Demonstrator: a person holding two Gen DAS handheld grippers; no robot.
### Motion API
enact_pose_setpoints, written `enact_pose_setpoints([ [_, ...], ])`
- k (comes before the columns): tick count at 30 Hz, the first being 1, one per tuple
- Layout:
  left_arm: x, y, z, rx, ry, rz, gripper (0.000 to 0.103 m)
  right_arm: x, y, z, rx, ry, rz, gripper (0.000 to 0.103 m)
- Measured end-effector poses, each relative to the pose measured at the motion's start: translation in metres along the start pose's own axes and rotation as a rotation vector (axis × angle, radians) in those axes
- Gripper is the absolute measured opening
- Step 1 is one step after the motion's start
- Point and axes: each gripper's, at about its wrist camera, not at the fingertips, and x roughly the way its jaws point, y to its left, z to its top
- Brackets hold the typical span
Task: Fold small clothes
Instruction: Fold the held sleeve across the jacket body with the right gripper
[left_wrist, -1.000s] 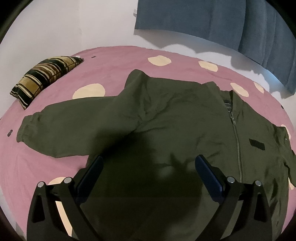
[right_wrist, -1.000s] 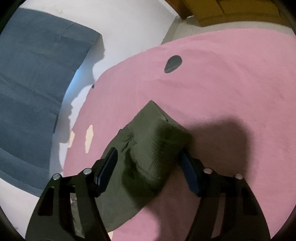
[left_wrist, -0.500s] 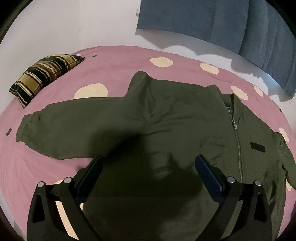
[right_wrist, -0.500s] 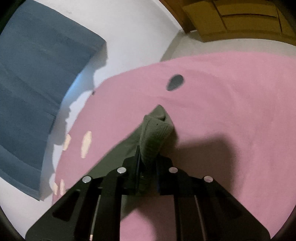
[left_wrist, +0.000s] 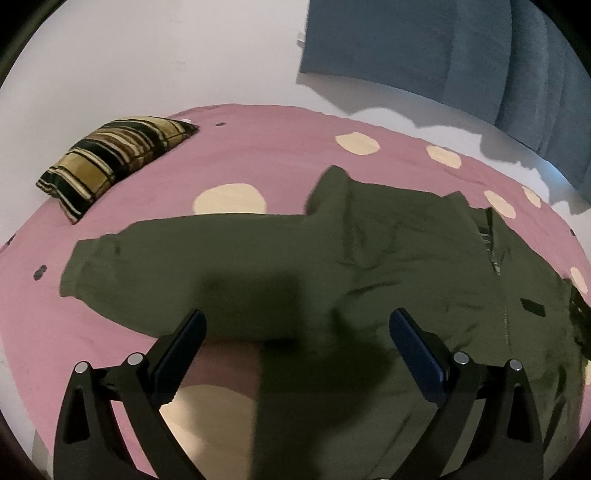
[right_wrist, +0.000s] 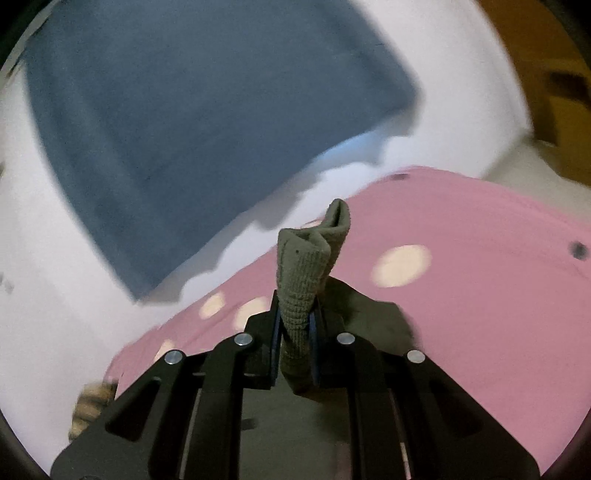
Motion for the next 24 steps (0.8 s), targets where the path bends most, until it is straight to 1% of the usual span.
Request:
enact_pose_setpoints([
  [1, -0.001, 0.005, 0.0, -0.006, -0.003, 0.002, 0.099, 0.008, 0.022, -0.004, -0.033, 0.012, 0.023, 0.012],
  [2, -0.002, 0.01, 0.0, -0.013, -0.006, 0.004, 0.099, 0.019, 0.051, -0.011, -0.088, 0.031, 0.045, 0.012],
  [4, -0.004, 0.018, 0.001, -0.024, -0.012, 0.007, 0.099, 0.036, 0.093, -0.025, -0.169, 0.052, 0.069, 0.012],
  [7, -0.005, 0.03, 0.002, -0.048, -0.021, 0.005, 0.099, 0.064, 0.162, -0.066, -0.285, 0.121, 0.129, 0.012],
  [8, -0.005, 0.034, 0.002, -0.057, -0.021, 0.003, 0.099, 0.065, 0.174, -0.08, -0.31, 0.141, 0.142, 0.012],
  [11, -0.002, 0.041, 0.002, -0.081, -0.011, -0.004, 0.099, 0.088, 0.213, -0.122, -0.376, 0.216, 0.178, 0.012],
  [13, 0.0, 0.044, 0.002, -0.091, -0.003, -0.008, 0.099, 0.104, 0.233, -0.148, -0.414, 0.262, 0.194, 0.012],
  [14, 0.001, 0.045, 0.002, -0.092, -0.001, -0.011, 0.099, 0.113, 0.247, -0.169, -0.455, 0.291, 0.19, 0.012],
  [16, 0.0, 0.045, 0.001, -0.091, -0.001, -0.011, 0.099, 0.125, 0.263, -0.192, -0.513, 0.316, 0.17, 0.012],
  [17, 0.0, 0.046, 0.001, -0.09, -0.002, -0.013, 0.099, 0.138, 0.272, -0.209, -0.545, 0.349, 0.166, 0.012],
  [21, 0.001, 0.046, 0.0, -0.091, 0.006, -0.018, 0.099, 0.167, 0.284, -0.259, -0.631, 0.462, 0.14, 0.013],
  [22, 0.002, 0.045, -0.001, -0.09, 0.009, -0.019, 0.099, 0.171, 0.284, -0.271, -0.645, 0.485, 0.137, 0.014],
  [23, 0.003, 0.045, -0.002, -0.088, 0.012, -0.019, 0.099, 0.178, 0.282, -0.285, -0.659, 0.54, 0.14, 0.018],
  [24, 0.003, 0.044, -0.002, -0.087, 0.014, -0.018, 0.099, 0.18, 0.28, -0.292, -0.66, 0.568, 0.145, 0.027],
])
